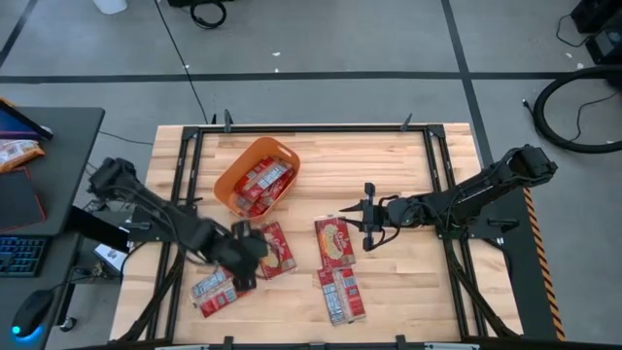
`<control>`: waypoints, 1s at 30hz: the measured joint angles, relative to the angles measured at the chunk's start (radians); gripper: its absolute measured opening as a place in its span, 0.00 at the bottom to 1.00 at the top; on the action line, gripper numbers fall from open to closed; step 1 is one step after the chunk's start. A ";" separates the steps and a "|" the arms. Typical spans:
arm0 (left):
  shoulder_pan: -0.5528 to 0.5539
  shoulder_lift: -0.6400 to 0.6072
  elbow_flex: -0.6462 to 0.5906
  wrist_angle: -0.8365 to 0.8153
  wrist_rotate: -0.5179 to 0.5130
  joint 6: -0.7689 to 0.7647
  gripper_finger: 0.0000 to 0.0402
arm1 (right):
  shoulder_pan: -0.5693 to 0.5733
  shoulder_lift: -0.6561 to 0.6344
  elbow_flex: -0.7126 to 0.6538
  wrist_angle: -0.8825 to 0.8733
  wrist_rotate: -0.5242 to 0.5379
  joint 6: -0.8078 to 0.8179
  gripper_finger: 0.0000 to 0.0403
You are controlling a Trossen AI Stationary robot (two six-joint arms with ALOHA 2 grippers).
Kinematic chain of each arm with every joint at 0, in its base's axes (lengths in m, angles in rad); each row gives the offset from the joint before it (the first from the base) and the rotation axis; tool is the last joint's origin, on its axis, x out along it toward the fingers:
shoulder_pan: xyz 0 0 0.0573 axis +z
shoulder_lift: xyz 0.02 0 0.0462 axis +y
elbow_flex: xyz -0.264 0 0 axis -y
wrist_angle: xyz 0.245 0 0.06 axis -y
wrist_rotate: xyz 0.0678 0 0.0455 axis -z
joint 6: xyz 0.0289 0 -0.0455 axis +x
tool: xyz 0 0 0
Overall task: Sort popcorn bags into baskets
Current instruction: Put the red popcorn bag into the orange bin
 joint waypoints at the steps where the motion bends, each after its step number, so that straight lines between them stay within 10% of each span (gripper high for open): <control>1: -0.015 0.025 0.000 0.002 0.026 -0.026 0.28 | 0.000 0.000 0.000 -0.001 0.000 0.000 0.26; 13: -0.098 0.206 0.001 -0.080 0.516 -0.396 0.51 | 0.000 0.000 0.000 0.000 0.000 -0.009 0.26; 30: -0.156 0.255 0.000 -0.159 0.357 -0.600 0.44 | -0.078 0.001 0.000 0.079 -0.090 -0.132 0.26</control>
